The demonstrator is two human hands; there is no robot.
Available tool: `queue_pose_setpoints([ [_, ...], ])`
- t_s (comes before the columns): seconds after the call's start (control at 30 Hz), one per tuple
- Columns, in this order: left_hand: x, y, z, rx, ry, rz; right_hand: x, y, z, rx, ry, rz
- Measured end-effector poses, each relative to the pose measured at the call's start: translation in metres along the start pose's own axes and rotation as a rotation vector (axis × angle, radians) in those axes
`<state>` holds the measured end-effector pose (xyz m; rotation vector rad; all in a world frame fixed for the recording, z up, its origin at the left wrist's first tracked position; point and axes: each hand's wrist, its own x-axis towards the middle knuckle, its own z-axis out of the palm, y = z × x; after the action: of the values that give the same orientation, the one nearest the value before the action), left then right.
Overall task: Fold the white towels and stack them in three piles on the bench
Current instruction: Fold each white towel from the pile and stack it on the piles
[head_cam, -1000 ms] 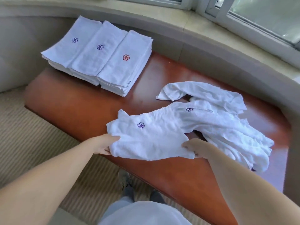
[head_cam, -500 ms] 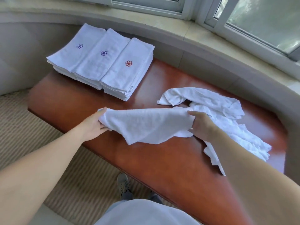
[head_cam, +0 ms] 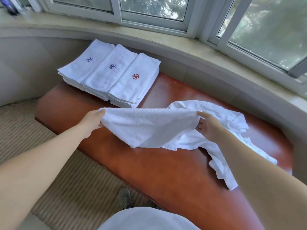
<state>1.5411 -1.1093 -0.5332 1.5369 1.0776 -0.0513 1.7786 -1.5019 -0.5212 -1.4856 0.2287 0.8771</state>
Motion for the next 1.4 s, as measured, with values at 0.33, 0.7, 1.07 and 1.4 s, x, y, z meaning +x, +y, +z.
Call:
queue_pose_setpoints([
  [0.33, -0.007, 0.094, -0.008, -0.181, 0.076, 0.189, -0.013, -0.084, 0.013, -0.237, 0.238, -0.236],
  [0.7, -0.033, 0.144, -0.024, -0.112, -0.147, 0.224, -0.055, -0.130, 0.006, -0.171, 0.156, -0.209],
  [1.07, -0.032, 0.136, -0.013, 1.083, -0.088, 0.522, -0.067, -0.108, 0.007, -1.639, 0.196, -0.348],
  [1.4, -0.055, 0.135, -0.010, 1.135, -0.484, -0.270, -0.098, -0.089, -0.003, -1.367, -0.140, 0.581],
])
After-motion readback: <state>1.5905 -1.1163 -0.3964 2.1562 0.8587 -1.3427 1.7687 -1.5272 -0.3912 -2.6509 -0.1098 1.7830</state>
